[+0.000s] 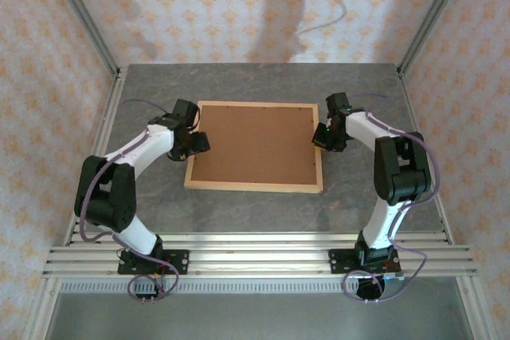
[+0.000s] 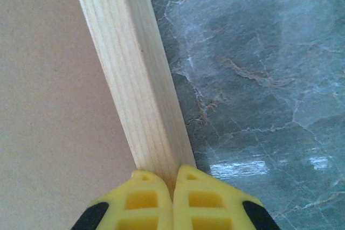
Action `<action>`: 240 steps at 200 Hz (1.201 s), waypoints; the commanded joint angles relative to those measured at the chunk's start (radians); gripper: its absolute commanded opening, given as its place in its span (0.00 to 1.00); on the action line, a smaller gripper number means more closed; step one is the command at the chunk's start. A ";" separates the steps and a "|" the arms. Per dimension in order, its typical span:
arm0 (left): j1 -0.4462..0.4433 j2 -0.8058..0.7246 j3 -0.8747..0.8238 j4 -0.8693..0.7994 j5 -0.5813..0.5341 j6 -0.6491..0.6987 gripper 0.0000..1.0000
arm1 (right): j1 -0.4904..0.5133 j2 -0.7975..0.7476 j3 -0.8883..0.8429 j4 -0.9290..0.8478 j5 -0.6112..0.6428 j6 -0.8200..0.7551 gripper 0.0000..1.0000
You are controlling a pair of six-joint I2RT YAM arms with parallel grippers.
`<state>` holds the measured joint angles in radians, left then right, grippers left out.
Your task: Put the photo into the frame
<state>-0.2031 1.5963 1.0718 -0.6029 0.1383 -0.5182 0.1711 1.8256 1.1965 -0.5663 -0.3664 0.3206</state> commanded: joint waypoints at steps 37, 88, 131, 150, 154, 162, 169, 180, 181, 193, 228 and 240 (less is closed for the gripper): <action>-0.017 -0.116 -0.166 0.130 0.128 -0.169 0.74 | -0.033 -0.002 -0.038 0.051 0.191 0.159 0.05; -0.167 -0.187 -0.212 0.013 0.046 -0.252 0.78 | -0.044 0.005 0.008 0.038 0.191 0.153 0.05; -0.279 -0.274 -0.327 0.054 0.066 -0.430 0.99 | -0.044 -0.020 -0.017 0.039 0.189 0.137 0.06; -0.325 -0.266 -0.345 0.094 0.072 -0.476 0.99 | -0.042 -0.032 -0.029 0.041 0.177 0.128 0.06; -0.328 -0.258 -0.345 0.102 0.076 -0.482 0.99 | -0.041 -0.034 -0.032 0.042 0.173 0.127 0.06; -0.332 -0.238 -0.343 0.124 0.084 -0.490 0.99 | -0.040 -0.038 -0.037 0.044 0.166 0.125 0.06; -0.335 -0.218 -0.340 0.147 0.088 -0.497 0.99 | -0.038 -0.043 -0.042 0.048 0.158 0.125 0.06; -0.335 -0.194 -0.337 0.184 0.081 -0.506 0.99 | -0.032 -0.047 -0.047 0.048 0.148 0.121 0.06; -0.334 -0.191 -0.337 0.188 0.080 -0.506 0.99 | -0.032 -0.047 -0.048 0.048 0.147 0.120 0.06; -0.335 -0.169 -0.330 0.219 0.054 -0.510 0.99 | -0.026 -0.053 -0.050 0.037 0.145 0.111 0.06; -0.332 -0.125 -0.297 0.278 -0.037 -0.488 0.99 | 0.001 -0.089 -0.085 0.011 0.133 0.091 0.09; -0.324 -0.103 -0.282 0.285 -0.054 -0.482 0.99 | 0.008 -0.107 -0.094 0.000 0.141 0.076 0.12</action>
<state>-0.5362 1.4605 0.7460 -0.3855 0.1787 -0.9985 0.1543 1.7779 1.1305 -0.5014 -0.2508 0.4324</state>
